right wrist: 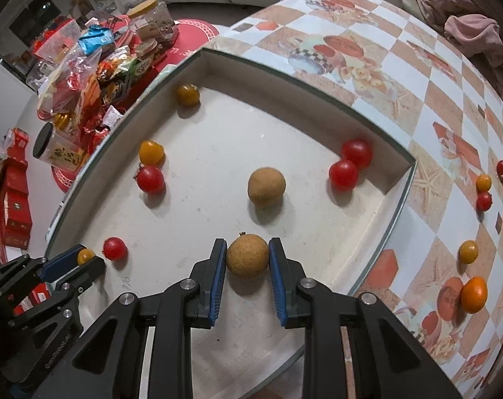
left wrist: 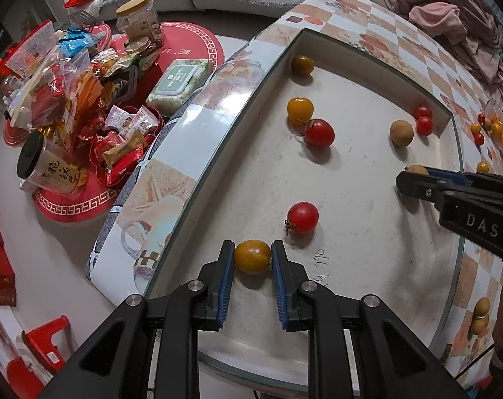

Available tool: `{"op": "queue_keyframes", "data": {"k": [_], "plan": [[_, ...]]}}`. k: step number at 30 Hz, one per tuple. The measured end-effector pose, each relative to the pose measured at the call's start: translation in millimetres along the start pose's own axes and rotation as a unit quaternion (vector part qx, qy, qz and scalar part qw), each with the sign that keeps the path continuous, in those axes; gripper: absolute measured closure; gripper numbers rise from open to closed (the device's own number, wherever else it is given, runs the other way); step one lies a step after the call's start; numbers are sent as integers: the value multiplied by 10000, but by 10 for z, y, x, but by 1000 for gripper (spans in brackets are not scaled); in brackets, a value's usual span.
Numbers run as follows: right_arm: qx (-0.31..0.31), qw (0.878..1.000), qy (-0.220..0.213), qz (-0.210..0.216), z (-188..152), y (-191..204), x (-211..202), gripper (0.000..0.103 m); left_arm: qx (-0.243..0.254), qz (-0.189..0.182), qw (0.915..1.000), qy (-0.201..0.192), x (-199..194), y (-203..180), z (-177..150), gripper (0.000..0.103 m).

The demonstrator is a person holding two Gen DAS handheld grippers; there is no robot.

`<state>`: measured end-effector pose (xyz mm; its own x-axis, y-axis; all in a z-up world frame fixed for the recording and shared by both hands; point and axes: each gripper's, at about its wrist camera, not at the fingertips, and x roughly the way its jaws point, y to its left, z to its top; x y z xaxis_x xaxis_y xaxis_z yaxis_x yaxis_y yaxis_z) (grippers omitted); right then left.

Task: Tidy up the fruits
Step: 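Open the left tool over the tray while the right tool releases the brown fruit there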

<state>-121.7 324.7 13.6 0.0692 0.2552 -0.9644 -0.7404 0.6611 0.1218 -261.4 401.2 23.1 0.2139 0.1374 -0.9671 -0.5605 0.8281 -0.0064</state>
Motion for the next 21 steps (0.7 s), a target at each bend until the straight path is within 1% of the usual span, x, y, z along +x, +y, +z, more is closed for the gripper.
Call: {"op": "queue_keyframes", "data": {"k": [7, 12, 13, 14, 15, 16, 17, 18, 21], "plan": [[-105, 9999, -42, -96, -39, 7, 76, 75, 64, 71, 10000, 16, 10, -23, 1, 79], [-182, 9997, -35, -133, -9, 55, 62, 75, 241, 143, 9996, 15, -2, -66, 1, 79], [-181, 9997, -39, -132, -7, 59, 53, 74, 251, 123, 9996, 22, -5, -66, 1, 70], [-189, 9997, -40, -129, -6, 61, 55, 72, 242, 93, 9997, 27, -8, -66, -1, 60], [-202, 9997, -37, -116, 0, 72, 50, 69, 226, 91, 9997, -11, -20, -67, -4, 37], [-221, 9997, -33, -98, -16, 56, 28, 67, 231, 128, 9996, -117, -54, -72, -11, 34], [-246, 9997, -28, -82, -13, 69, 29, 62, 265, 134, 9994, -172, -75, -75, -12, 34], [-275, 9996, -18, -74, -15, 85, 30, 60, 315, 121, 9993, -170, -78, -88, -13, 34], [-322, 9994, -17, -85, -24, 114, 35, 57, 364, 117, 9992, -77, -58, -116, -23, 34]]}}
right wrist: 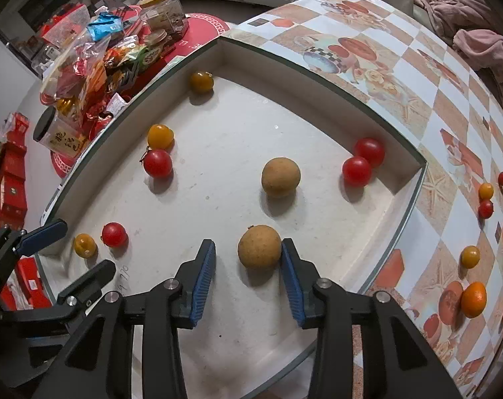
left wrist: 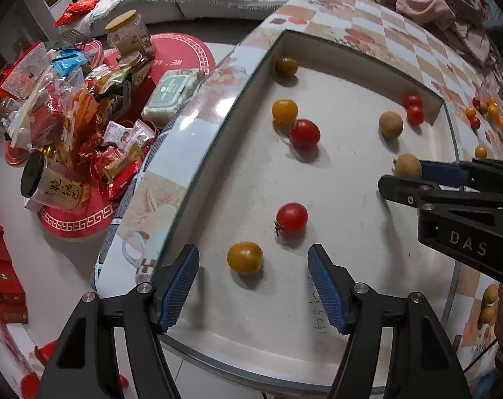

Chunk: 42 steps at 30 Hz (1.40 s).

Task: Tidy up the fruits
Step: 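Open the left tool over the tray while the right tool releases the brown fruit there, then move both tools back toward the fruit on the table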

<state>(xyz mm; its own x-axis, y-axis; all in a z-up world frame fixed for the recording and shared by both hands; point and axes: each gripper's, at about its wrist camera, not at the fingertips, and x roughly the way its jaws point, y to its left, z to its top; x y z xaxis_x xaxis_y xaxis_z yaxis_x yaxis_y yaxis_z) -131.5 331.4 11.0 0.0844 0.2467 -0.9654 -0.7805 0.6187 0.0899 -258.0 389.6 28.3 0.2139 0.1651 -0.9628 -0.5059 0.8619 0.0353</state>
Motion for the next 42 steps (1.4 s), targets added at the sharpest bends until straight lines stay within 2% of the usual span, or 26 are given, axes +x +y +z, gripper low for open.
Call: {"op": "queue_keyframes", "data": {"k": [1, 3, 7, 9, 18, 25, 30, 31, 32, 38, 42], "plan": [[8, 10000, 5, 16, 0, 1, 2, 55, 16, -6, 10000, 6, 1, -6, -2, 34], [55, 9999, 37, 77, 4, -2, -2, 39, 40, 31, 10000, 10, -2, -14, -6, 34], [171, 9997, -92, 165, 1, -30, -91, 33, 87, 124, 9999, 72, 8, -21, -5, 34], [252, 9993, -141, 241, 3, -53, -144, 22, 121, 153, 9998, 80, -4, -32, 2, 34], [763, 9945, -632, 347, -66, -289, -577, 22, 515, 75, 9986, -82, -188, -276, 137, 34], [1394, 9871, -776, 144, -390, -756, -856, 22, 969, -166, 9948, -280, -347, -691, 285, 34], [1842, 9804, -687, -123, -804, -1111, -985, 22, 1320, -397, 9896, -399, -455, -1070, 384, 34], [2034, 9769, -615, -227, -991, -1241, -1020, 22, 1392, -450, 9883, -420, -473, -1148, 399, 34], [2034, 9769, -615, -227, -991, -1241, -1020, 22, 1484, -527, 9865, -441, -491, -1248, 419, 34], [2555, 9654, -376, -350, -1472, -1474, -1033, 22, 1810, -790, 9792, -468, -482, -1747, 533, 34], [2802, 9589, -237, -367, -1718, -1519, -993, 22, 2047, -863, 9741, -418, -384, -2052, 597, 34]]}}
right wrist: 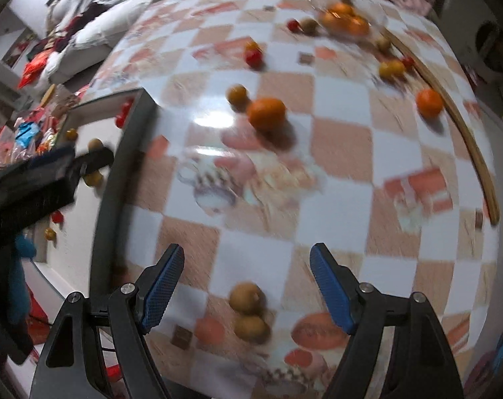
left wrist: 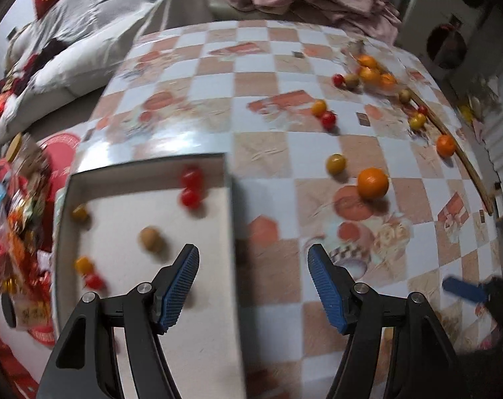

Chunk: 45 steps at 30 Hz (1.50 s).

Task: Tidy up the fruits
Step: 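Move both tools back toward the fruit on the table, then grasp a yellow cherry tomato with the left tool while the right tool grasps a brown round fruit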

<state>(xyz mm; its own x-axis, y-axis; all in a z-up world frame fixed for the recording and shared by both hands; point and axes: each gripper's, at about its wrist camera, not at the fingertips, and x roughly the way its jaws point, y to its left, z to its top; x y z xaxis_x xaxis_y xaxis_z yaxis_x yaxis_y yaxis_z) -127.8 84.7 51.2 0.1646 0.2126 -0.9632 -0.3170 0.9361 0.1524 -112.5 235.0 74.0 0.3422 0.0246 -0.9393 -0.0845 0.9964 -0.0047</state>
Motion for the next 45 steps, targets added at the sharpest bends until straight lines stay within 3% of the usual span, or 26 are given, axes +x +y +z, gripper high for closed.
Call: {"op": "queue_keyframes", "data": {"k": [5, 12, 14, 23, 27, 30, 32, 34, 36, 45], "plan": [[194, 9996, 190, 52, -171, -87, 89, 22, 268, -53, 9995, 151, 314, -236, 169, 34], [200, 9988, 433, 71, -302, -73, 234, 43, 388, -105, 9989, 250, 648, -398, 344, 34], [168, 9986, 492, 55, -331, -62, 278, 45, 457, -104, 9986, 233, 725, -457, 409, 34], [1, 9985, 538, -72, -413, 8, 355, 49, 523, -162, 9985, 87, 857, -633, 621, 34], [-112, 9985, 510, -137, -448, 84, 354, 59, 464, -129, 9988, 29, 869, -639, 717, 35], [-228, 9983, 491, -224, -457, 108, 354, 74, 460, -235, 9986, 58, 876, -659, 745, 48], [-226, 9983, 495, -192, -464, 106, 347, 74, 529, -233, 9983, 42, 864, -707, 731, 55], [-200, 9984, 503, -144, -447, 109, 339, 74, 527, -354, 9980, 59, 862, -732, 720, 70], [-128, 9987, 497, -45, -421, 81, 329, 74, 526, -492, 9974, 68, 865, -754, 714, 79], [303, 9986, 343, 278, -318, -198, 179, 74, 317, -613, 9976, 47, 713, -617, 611, 79]]}}
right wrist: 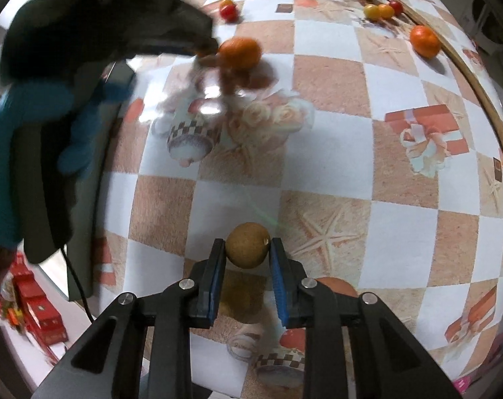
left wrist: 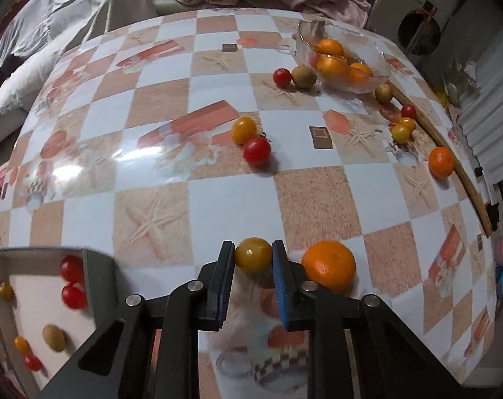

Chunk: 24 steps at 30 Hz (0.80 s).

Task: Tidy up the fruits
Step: 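Grasp a yellow cherry tomato with the left tool while the right tool grasps a brown round fruit, then carry the yellow tomato in the left tool while the right tool carries the brown fruit to the tray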

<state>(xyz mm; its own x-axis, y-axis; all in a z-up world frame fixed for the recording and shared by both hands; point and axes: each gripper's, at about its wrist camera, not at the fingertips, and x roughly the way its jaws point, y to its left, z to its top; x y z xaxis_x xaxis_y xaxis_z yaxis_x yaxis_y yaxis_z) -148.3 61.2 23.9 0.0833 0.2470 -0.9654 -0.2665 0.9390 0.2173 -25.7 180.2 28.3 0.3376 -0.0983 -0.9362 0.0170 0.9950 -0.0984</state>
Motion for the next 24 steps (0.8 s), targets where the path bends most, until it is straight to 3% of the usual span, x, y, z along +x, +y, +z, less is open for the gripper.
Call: {"op": "queue_keyframes", "data": {"k": [13, 24], "plan": [[81, 9998, -130, 106, 160, -121, -145, 74, -154, -51, 9998, -68, -580, 201, -480, 79], [-334, 9992, -191, 116, 417, 186, -81, 74, -622, 149, 9977, -224, -947, 550, -824, 79]]}}
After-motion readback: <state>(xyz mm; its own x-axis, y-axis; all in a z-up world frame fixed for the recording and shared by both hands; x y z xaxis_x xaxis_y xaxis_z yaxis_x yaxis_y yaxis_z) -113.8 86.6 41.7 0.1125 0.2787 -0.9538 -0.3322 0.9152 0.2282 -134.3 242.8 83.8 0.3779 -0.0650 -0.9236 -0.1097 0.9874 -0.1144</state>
